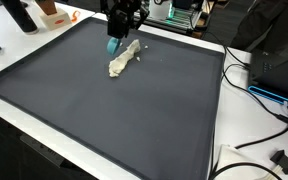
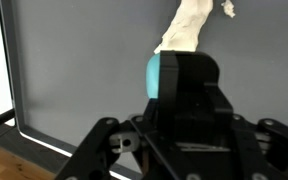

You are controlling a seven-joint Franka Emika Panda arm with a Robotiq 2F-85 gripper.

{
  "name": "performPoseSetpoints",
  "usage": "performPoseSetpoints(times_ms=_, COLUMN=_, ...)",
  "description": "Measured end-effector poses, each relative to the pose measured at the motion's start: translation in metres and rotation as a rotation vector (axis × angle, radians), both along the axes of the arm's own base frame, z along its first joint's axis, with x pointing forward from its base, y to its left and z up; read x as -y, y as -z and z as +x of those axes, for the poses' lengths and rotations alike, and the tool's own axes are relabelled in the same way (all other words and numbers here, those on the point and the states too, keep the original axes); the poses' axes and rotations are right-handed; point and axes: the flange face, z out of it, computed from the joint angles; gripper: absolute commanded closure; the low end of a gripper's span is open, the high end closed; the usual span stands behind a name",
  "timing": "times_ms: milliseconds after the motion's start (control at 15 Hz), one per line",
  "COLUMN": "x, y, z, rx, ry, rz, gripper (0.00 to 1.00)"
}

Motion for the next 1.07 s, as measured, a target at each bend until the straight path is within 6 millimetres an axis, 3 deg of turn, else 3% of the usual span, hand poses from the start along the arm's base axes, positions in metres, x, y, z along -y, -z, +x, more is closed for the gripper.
performPoseSetpoints(times_ms=1067, x=0.071, y=0.016, z=-0.013, rx=-0.090, ry=-0.090, rz=0.556, gripper=0.75)
